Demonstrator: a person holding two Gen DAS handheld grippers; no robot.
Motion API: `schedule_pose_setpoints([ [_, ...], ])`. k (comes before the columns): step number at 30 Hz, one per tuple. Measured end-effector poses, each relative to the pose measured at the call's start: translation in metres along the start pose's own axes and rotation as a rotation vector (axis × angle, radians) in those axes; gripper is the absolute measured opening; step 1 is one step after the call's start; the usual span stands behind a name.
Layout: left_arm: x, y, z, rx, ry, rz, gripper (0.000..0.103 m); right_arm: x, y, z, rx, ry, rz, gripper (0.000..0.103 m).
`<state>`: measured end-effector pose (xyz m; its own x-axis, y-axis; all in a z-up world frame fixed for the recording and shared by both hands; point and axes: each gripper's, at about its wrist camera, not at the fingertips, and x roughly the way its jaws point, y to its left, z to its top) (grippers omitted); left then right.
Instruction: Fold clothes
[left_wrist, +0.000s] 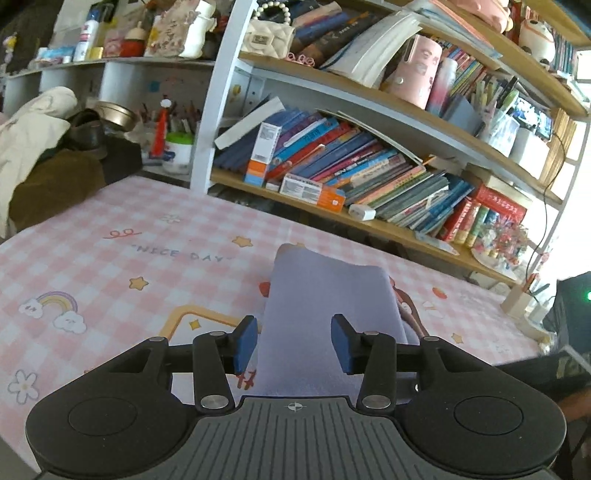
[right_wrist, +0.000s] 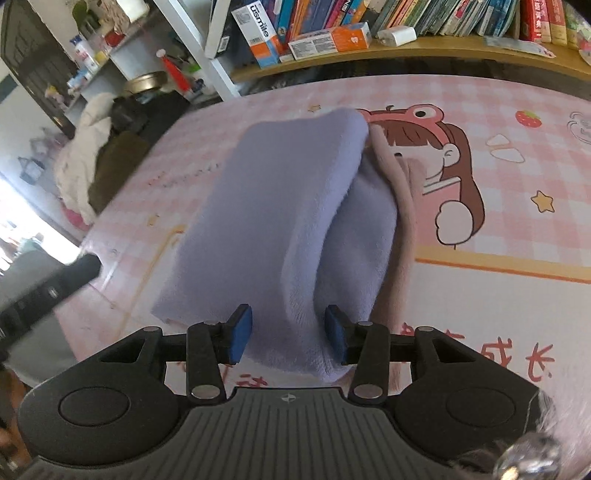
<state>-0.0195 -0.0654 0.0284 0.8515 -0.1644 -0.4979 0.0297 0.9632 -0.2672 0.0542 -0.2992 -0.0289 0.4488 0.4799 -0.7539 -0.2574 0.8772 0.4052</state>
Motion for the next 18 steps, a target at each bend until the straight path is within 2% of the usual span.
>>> schedule_pose_setpoints([
  [1,0.003,0.003,0.002,0.003,0.009,-0.005,0.036,-0.001,0.001,-0.001,0.006,-0.004,-0.008,0.04],
  [4,0.013,0.011,0.007,0.018,0.032,-0.003,0.037,-0.006,0.003,-0.001,0.036,-0.023,-0.029,0.04],
  [6,0.018,0.014,0.011,0.024,0.034,0.0,0.042,-0.009,0.005,-0.001,0.056,-0.035,-0.043,0.04],
  [9,0.026,0.018,0.015,0.025,0.048,-0.012,0.059,-0.013,0.008,0.001,0.083,-0.066,-0.041,0.041],
  [11,0.03,0.019,0.015,0.025,0.052,-0.037,0.061,-0.012,0.009,0.003,0.102,-0.075,-0.045,0.041],
  [15,0.044,0.013,0.013,0.044,0.081,-0.1,0.057,-0.001,0.009,0.004,0.141,-0.072,-0.061,0.04],
  [17,0.055,0.011,0.011,0.065,0.125,-0.123,0.048,0.004,0.01,0.006,0.152,-0.077,-0.07,0.034],
  [18,0.061,0.01,0.009,0.076,0.148,-0.135,0.04,0.005,0.01,0.006,0.158,-0.081,-0.073,0.029],
])
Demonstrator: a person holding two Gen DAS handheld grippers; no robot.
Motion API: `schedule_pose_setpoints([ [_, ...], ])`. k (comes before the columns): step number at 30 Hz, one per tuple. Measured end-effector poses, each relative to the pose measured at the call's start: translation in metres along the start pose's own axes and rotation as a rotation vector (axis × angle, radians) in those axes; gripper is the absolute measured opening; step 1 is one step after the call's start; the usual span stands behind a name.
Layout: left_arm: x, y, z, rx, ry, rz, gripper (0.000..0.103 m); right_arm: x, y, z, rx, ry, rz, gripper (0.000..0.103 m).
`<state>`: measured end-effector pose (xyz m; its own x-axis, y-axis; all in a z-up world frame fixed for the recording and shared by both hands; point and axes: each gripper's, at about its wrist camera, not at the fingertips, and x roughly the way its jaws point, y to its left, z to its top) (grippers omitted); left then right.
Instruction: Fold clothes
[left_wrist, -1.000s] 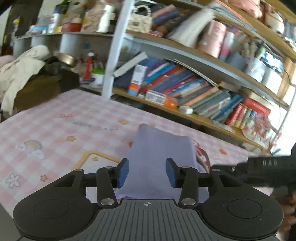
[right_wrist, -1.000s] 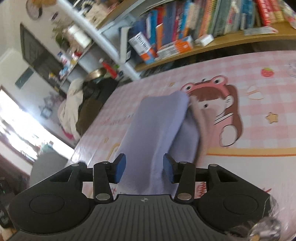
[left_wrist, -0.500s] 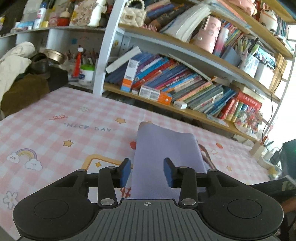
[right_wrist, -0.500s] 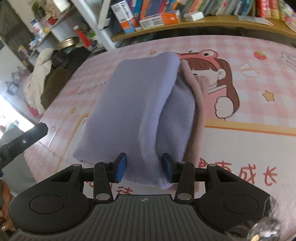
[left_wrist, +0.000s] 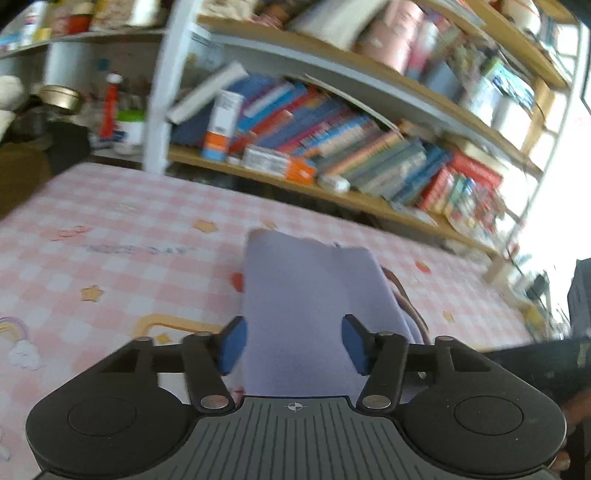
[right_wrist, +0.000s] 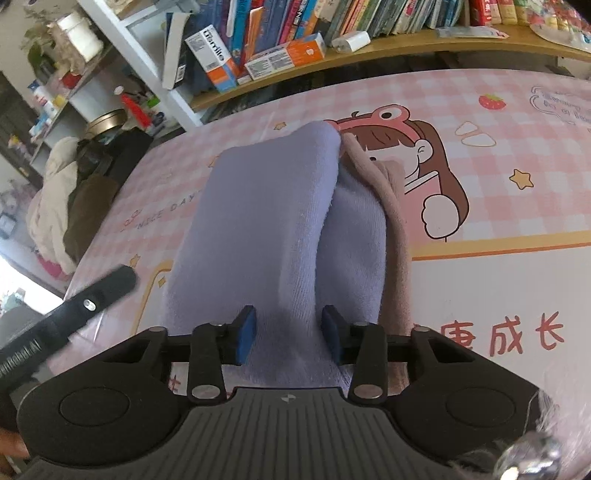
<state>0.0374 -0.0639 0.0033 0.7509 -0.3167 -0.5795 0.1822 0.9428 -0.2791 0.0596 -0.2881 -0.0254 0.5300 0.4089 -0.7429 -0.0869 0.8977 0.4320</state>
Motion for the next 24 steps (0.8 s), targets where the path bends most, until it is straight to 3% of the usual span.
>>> schedule_pose_setpoints([
  [1,0.006,0.0,0.0,0.01,0.024,-0.011,0.033,0.001,-0.001,0.001,0.007,-0.002,-0.001,0.017],
  [2,0.012,0.0,-0.001,0.021,0.048,-0.023,0.03,0.0,-0.002,0.002,0.016,-0.003,0.005,0.014],
  [7,0.025,0.004,-0.006,0.054,0.095,-0.044,0.029,-0.028,-0.005,0.005,0.04,-0.115,0.144,0.011],
  [10,0.027,0.002,-0.007,0.082,0.102,-0.057,0.029,-0.008,-0.015,0.001,0.089,-0.042,0.027,0.011],
  [12,0.027,0.0,-0.008,0.112,0.105,-0.059,0.03,0.01,-0.024,-0.004,0.117,-0.009,-0.001,0.011],
  [18,0.021,0.005,-0.008,0.121,0.107,-0.056,0.034,0.011,-0.011,-0.006,0.07,-0.028,-0.048,0.012],
  [19,0.019,0.005,-0.008,0.126,0.101,-0.042,0.038,0.008,-0.009,-0.007,0.063,-0.037,-0.059,0.013],
  [24,-0.009,0.005,-0.004,0.145,0.007,-0.041,0.051,-0.011,0.009,-0.014,-0.008,-0.123,-0.136,0.029],
])
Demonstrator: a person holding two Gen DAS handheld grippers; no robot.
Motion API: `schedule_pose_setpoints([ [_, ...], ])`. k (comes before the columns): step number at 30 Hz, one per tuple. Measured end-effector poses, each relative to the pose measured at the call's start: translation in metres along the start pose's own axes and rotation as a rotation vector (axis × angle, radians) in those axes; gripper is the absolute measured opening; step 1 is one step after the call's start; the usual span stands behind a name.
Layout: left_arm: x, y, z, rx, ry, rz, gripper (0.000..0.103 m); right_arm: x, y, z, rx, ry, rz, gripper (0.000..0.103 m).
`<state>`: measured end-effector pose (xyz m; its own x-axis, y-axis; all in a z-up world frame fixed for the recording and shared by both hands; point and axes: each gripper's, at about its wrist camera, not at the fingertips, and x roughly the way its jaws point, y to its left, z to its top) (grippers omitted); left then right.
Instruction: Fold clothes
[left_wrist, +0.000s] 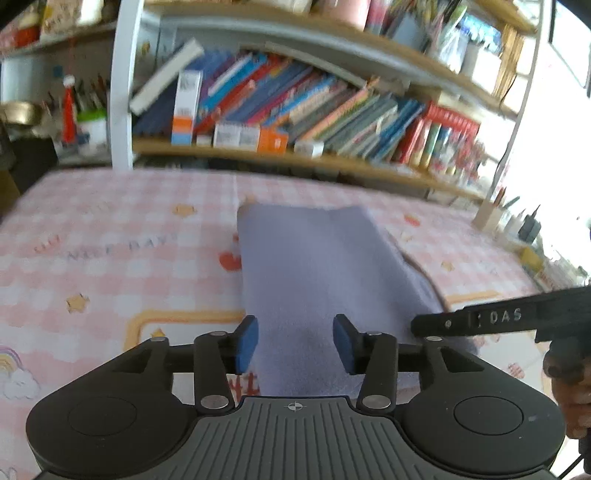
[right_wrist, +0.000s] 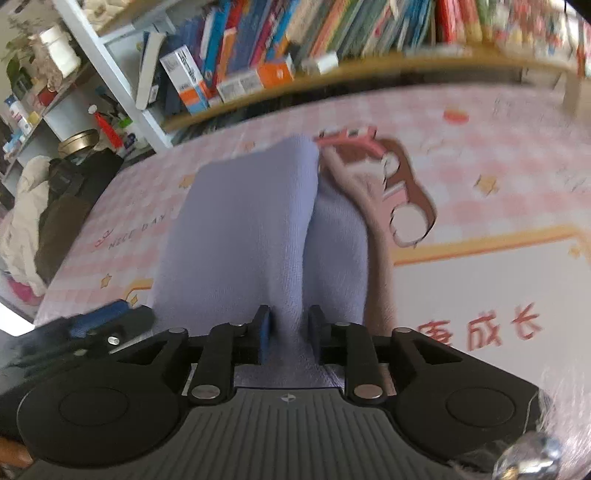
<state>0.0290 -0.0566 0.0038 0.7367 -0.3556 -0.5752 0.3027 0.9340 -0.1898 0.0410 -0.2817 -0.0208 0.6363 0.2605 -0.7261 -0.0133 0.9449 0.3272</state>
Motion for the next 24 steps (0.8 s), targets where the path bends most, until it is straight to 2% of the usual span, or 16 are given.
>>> schedule_pose_setpoints([
  [2,-0.011,0.0,0.0,0.004,-0.031,0.003,0.056,-0.012,0.006,-0.005,-0.023,-0.044,-0.034,0.052],
  [6,-0.021,0.002,-0.002,0.008,-0.036,0.023,0.074,-0.029,0.017,-0.021,-0.058,-0.093,-0.125,0.071],
  [8,-0.023,0.002,-0.004,0.012,-0.026,0.029,0.078,-0.032,0.023,-0.03,-0.073,-0.093,-0.172,0.079],
  [14,-0.028,0.004,-0.013,0.029,0.003,-0.001,0.08,-0.042,0.032,-0.053,-0.085,-0.077,-0.24,0.09],
  [24,-0.028,0.005,-0.027,0.047,0.095,-0.017,0.086,-0.05,0.033,-0.079,-0.026,-0.03,-0.32,0.096],
])
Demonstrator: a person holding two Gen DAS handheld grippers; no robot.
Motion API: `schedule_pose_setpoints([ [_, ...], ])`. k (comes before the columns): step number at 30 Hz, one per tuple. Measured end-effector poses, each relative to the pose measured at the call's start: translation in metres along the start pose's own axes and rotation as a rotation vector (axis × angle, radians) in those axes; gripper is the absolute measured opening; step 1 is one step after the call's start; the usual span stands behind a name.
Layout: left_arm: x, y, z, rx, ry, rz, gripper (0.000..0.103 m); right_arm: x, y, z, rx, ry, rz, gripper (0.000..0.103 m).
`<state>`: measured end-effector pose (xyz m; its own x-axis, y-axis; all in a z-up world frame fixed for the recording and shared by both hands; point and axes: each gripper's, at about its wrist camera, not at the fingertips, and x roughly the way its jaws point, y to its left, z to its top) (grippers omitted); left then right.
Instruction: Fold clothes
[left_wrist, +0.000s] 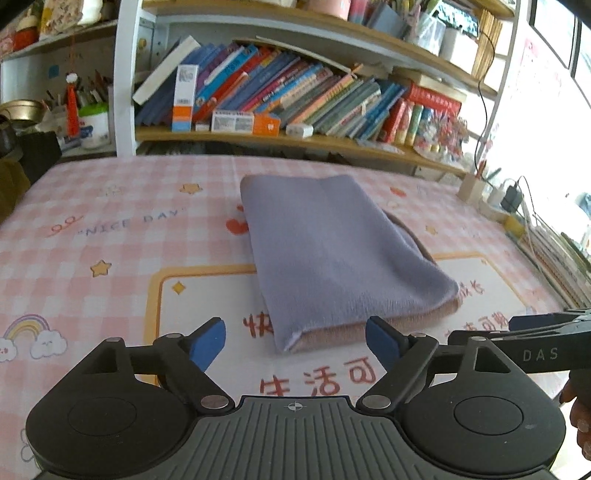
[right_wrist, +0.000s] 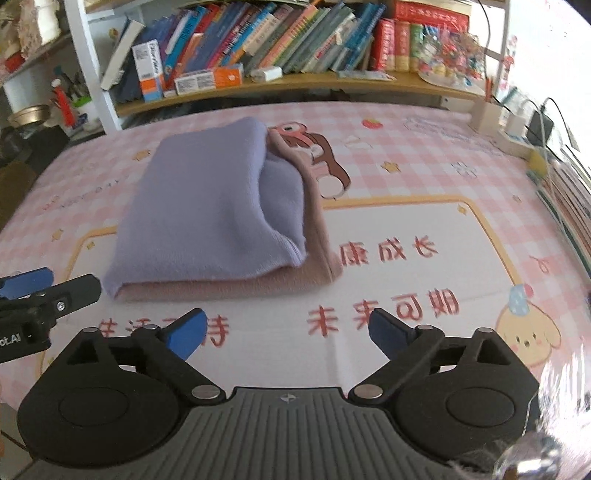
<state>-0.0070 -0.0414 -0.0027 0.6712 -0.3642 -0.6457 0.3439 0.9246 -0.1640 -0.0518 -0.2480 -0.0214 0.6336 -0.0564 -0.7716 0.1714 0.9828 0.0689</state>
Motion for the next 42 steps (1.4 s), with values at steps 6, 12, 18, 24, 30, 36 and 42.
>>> schedule_pose_setpoints([
  [6,0.001,0.0,-0.003,0.005,0.024,0.011,0.089,0.0,-0.003,-0.003,0.017,0.014,-0.019,0.097],
  [12,0.003,0.003,-0.007,-0.015,0.051,0.02,0.09,0.006,-0.002,-0.006,0.011,0.047,-0.007,0.097],
  [18,0.005,0.002,-0.008,-0.008,0.066,0.012,0.09,0.011,-0.001,-0.005,0.01,0.062,0.002,0.097],
  [24,0.009,0.004,-0.007,-0.011,0.073,0.014,0.09,0.015,0.0,-0.002,0.007,0.067,0.007,0.097],
  [30,0.013,0.005,-0.004,-0.013,0.077,0.013,0.09,0.018,0.001,0.001,0.004,0.069,0.008,0.097],
  [36,0.017,0.006,-0.002,-0.017,0.082,0.015,0.09,0.024,0.001,0.004,0.002,0.07,0.013,0.097],
  [42,0.019,0.016,0.009,-0.082,0.064,-0.014,0.09,0.028,-0.003,0.012,0.0,0.057,0.041,0.097],
])
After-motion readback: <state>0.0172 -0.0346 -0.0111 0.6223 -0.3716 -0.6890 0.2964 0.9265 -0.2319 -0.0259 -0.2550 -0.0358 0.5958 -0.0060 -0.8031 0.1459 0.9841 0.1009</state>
